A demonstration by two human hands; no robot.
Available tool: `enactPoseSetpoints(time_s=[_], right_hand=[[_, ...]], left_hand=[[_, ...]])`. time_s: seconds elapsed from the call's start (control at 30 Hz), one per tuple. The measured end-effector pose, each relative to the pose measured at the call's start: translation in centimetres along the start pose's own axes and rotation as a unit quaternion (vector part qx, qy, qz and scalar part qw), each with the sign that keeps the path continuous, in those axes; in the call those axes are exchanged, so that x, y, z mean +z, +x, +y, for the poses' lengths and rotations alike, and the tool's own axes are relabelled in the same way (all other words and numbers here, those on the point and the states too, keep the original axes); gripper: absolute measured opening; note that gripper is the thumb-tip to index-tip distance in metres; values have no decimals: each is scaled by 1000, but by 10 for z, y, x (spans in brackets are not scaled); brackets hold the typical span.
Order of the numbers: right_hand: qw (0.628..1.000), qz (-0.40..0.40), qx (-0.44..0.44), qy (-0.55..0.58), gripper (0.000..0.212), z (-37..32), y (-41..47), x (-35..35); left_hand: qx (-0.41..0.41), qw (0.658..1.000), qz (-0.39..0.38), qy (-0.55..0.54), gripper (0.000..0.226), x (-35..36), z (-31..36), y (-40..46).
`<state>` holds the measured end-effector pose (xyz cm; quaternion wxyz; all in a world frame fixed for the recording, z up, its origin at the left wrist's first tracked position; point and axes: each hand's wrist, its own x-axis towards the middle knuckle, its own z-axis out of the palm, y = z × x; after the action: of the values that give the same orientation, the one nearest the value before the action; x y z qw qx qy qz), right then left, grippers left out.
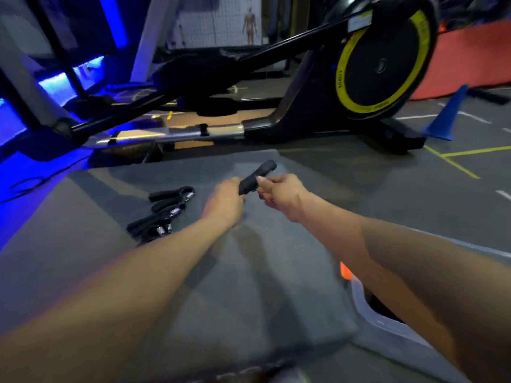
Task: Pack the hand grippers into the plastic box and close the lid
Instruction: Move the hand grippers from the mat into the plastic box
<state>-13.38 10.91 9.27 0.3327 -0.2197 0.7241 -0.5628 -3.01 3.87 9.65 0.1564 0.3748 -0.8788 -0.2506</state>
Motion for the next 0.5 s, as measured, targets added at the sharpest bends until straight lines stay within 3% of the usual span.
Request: enactPoseSetpoints(time_s=[0.27,0.5], right_hand=[[978,114,78,157,29,21,-16,-112],[970,150,123,149,20,53,-33,-176]], left_hand=[[84,992,-70,-67,30,86,105,-22],[140,969,-172,-110,37,147,135,-38]])
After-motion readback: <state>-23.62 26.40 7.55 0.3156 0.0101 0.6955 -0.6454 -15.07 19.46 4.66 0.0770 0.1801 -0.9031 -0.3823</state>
